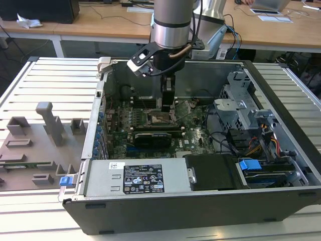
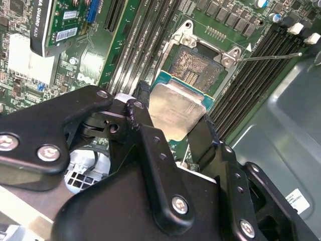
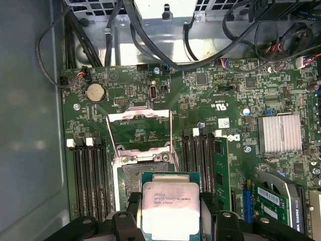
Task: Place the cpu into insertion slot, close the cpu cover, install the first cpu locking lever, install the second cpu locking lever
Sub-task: 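Place the cpu into insertion slot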
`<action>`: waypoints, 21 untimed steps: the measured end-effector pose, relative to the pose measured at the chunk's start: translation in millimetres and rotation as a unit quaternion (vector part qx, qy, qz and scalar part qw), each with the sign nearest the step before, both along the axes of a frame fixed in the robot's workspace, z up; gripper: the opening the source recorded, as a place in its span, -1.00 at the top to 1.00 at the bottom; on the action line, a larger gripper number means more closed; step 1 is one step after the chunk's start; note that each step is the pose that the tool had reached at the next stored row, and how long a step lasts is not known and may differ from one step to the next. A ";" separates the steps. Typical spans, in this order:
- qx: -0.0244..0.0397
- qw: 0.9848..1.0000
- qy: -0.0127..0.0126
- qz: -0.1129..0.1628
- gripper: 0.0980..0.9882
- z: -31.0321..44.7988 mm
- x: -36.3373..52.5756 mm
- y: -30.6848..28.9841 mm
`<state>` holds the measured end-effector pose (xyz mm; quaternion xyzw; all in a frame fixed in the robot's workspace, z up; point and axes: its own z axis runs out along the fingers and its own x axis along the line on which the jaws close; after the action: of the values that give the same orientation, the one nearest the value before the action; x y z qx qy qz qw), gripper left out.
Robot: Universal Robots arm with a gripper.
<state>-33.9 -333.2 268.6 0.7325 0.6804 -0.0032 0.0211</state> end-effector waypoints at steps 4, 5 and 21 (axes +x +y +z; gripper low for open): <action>0.000 1.000 0.000 0.000 0.00 -2.4 0.0 0.0; 0.000 1.000 0.000 0.000 0.00 -3.3 0.0 0.0; 0.000 1.000 0.000 0.000 0.00 -16.4 0.0 0.0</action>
<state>-33.9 -333.2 252.2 0.7325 0.6804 -0.0032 0.0210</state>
